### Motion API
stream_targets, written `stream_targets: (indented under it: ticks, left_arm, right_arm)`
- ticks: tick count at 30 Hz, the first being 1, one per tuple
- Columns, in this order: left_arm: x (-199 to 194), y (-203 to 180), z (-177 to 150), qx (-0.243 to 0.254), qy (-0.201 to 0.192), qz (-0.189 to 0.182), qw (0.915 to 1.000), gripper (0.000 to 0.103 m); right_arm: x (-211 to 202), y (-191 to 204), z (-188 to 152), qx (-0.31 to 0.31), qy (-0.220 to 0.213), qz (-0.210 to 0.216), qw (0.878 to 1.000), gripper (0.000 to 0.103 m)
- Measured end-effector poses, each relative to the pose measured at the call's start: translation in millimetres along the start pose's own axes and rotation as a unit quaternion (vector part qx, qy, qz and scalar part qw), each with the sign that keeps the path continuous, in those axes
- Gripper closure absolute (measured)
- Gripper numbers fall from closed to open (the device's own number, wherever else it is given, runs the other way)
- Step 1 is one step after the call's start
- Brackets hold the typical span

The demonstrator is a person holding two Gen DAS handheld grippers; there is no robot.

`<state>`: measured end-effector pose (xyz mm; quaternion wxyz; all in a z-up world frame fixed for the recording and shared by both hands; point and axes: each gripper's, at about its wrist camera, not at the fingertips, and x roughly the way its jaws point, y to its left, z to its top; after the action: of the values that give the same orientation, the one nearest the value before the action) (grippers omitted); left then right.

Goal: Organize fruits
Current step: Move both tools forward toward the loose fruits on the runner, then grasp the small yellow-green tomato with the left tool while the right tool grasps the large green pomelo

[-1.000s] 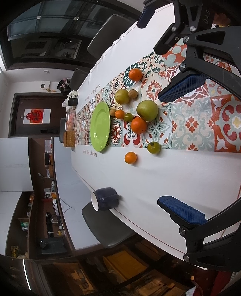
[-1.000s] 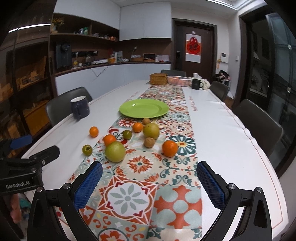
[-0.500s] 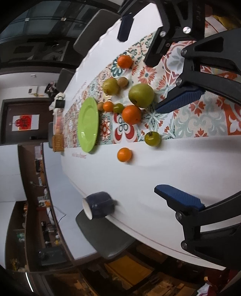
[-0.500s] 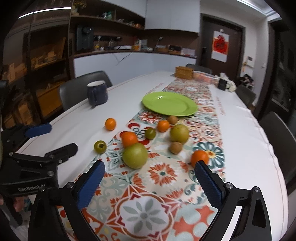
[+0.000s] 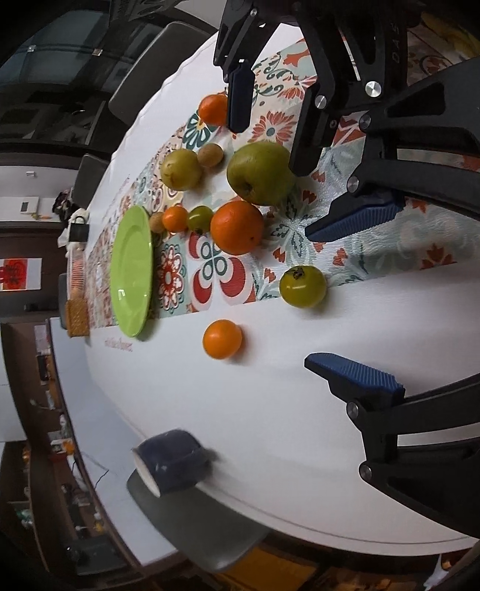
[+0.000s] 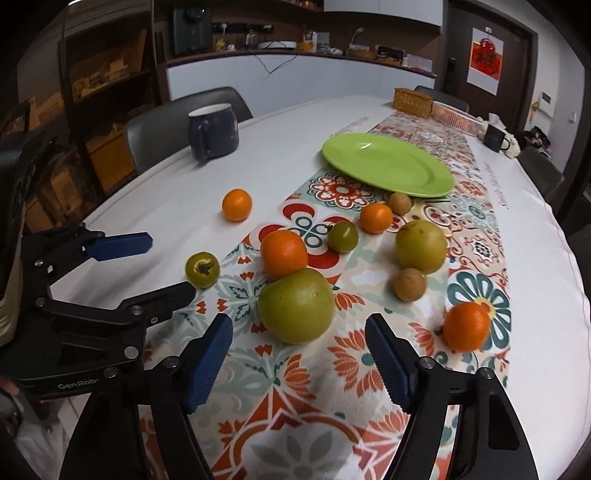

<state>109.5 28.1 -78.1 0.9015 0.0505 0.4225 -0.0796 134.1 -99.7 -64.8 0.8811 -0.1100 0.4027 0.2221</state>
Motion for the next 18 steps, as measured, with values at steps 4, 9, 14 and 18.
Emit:
stream_targets:
  ticks: [4,9,14,18]
  left_arm:
    - [12,2,4,0.001,0.013,-0.006,0.9999,0.05]
    - [24,1,9,0.002,0.027,-0.019,0.9994,0.062]
    - [29,0,11,-0.004,0.034,-0.024,0.9991,0.074]
    - [29,0,11,-0.011,0.035,-0.027,0.999,0.075]
  right_arm:
    - [10,-1,4,0.0,0.012,0.01,1.0,0.036]
    - [21,-5,9,0.003,0.021,0.025,0.999,0.041]
    - [29,-9,10,0.012,0.031,0.041,0.999,0.05]
    - [29,-11,10,0.023,0.033,0.049,0.998,0.051]
